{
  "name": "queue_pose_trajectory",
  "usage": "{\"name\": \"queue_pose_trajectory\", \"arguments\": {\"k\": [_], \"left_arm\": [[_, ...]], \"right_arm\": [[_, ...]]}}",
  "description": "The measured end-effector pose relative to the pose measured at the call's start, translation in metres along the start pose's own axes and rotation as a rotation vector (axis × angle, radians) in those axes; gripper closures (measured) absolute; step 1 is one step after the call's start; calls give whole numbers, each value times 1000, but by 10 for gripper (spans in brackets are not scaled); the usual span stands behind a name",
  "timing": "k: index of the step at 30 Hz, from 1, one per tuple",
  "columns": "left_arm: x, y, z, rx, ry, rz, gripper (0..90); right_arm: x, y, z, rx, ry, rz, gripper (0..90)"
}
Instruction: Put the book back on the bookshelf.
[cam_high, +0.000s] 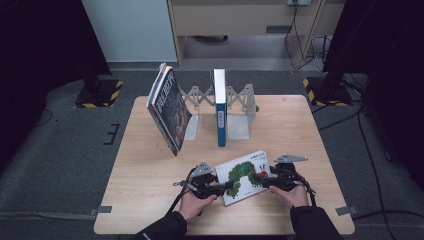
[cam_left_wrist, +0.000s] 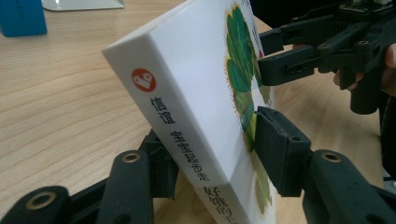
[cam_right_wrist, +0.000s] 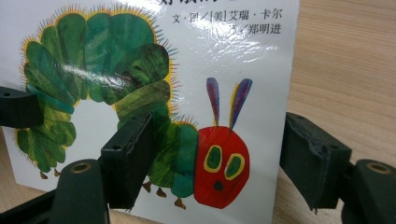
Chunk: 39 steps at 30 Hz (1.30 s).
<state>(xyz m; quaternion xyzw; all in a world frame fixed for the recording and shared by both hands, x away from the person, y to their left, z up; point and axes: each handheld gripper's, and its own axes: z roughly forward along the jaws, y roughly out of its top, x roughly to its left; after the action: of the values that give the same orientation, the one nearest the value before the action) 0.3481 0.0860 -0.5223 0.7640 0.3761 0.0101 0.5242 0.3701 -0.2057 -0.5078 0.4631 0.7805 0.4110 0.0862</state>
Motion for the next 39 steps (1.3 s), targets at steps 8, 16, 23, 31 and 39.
{"name": "queue_pose_trajectory", "arguments": {"k": [8,16,23,31,39], "left_arm": [[-5,5,-2,-35,17,46,596],[-6,-2,1,-36,10,48,583],[-9,-7,8,15,-17,42,598],[-11,-1,4,43,-38,32,690],[-19,7,-1,48,-60,37,740]], "right_arm": [[2,3,-2,-60,4,-23,297],[3,1,-1,-56,3,-46,297],[3,1,-2,-58,16,-64,289],[4,2,-3,-78,39,-64,272],[-2,4,-12,-121,27,-37,267]]}}
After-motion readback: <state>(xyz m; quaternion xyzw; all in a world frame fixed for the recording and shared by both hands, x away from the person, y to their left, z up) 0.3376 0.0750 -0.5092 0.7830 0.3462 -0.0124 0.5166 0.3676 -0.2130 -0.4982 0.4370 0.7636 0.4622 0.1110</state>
